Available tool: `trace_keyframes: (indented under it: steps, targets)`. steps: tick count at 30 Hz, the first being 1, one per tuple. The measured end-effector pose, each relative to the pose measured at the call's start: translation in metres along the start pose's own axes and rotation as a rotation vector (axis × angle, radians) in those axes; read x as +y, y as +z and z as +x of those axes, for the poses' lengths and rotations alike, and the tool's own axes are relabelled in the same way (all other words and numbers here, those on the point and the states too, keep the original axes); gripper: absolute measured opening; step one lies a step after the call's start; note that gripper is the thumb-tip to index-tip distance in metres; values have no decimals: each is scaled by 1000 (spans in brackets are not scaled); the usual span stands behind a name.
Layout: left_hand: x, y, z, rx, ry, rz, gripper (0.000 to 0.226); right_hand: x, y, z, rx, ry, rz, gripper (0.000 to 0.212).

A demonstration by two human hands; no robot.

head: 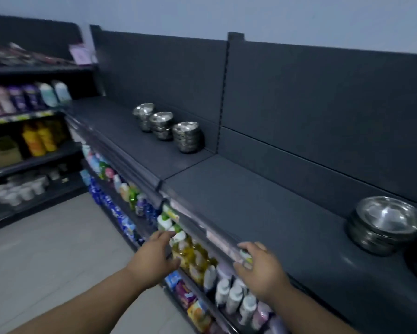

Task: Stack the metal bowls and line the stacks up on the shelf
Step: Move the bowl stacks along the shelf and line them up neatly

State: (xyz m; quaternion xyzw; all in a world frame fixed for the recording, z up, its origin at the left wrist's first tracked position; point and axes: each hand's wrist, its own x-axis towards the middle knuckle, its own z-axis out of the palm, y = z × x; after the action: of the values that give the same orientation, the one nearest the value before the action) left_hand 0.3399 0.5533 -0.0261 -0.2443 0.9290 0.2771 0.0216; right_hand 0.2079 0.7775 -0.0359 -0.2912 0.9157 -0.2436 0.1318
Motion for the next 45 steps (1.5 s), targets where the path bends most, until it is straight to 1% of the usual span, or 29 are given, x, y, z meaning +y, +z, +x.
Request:
trace_keyframes:
  steps: [5,9,11,12,15,19,23,26,30,35,37,39,42,45]
  targets:
    - [-140,-62,-30,49,-165,28,72,-114,75,38,-137,-73,-61,46]
    - [-248,-116,-46,62,-295,47,70,-212,145,74,-294,-132,-96,49]
    - [-293,-141,-47,79,-352,57,69,-256,171,92,-329,-171,-97,45]
    - [-313,-151,-47,84,-378,60,68,-277,182,101,-344,-181,-90,44]
    - [-362,-176,-39,90,-445,61,66,-326,212,132,-409,-182,-97,51]
    - [-403,-186,-7,43,-490,39,62,-359,238,182,-462,-172,-155,48]
    - [-424,-190,53,-5,-484,25,63,-370,256,246,-483,-155,-157,44]
    - [-429,-207,122,17,-463,21,64,-379,252,318,-440,-181,-103,44]
    - [-421,-260,227,95,-408,43,69,-402,212,422,-300,-196,-9,51]
    - [-395,-313,345,185,-240,64,73,-413,162,523,-94,-201,-7,64]
    - [-386,-327,389,189,-179,49,73,-411,152,552,-29,-153,17,72]
    - [-377,-336,433,168,-118,38,75,-407,151,574,0,-72,65,81]
    - [-363,-342,495,128,-4,-26,78,-400,159,598,31,72,172,95]
    - [-352,-343,554,92,104,-94,80,-397,171,618,87,178,260,106]
